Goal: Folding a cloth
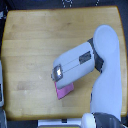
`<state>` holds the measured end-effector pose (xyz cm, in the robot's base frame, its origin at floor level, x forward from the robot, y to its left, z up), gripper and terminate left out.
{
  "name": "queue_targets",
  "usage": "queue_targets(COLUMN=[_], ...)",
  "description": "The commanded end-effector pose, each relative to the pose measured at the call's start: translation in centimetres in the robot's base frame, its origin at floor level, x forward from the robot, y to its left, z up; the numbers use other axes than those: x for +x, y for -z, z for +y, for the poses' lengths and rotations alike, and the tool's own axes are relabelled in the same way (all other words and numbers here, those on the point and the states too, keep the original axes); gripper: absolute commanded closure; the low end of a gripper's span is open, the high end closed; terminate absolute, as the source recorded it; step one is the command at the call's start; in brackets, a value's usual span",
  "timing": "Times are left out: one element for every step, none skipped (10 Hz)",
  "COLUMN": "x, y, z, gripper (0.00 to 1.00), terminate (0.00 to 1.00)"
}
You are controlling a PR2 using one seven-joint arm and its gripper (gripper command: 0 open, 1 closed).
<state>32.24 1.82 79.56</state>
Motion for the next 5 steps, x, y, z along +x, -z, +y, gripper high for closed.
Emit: queue_targets(x=[0.4,0.4,0.4,0.6,1.8], y=[0.1,-0.2,-0.5,-1.4,-2.3], z=[0.0,0.1,0.2,0.8,0.8], gripper=[0.0,0.0,0.0,0.0,0.0], terminate=[0.0,0.0,0.0,0.0,0.0])
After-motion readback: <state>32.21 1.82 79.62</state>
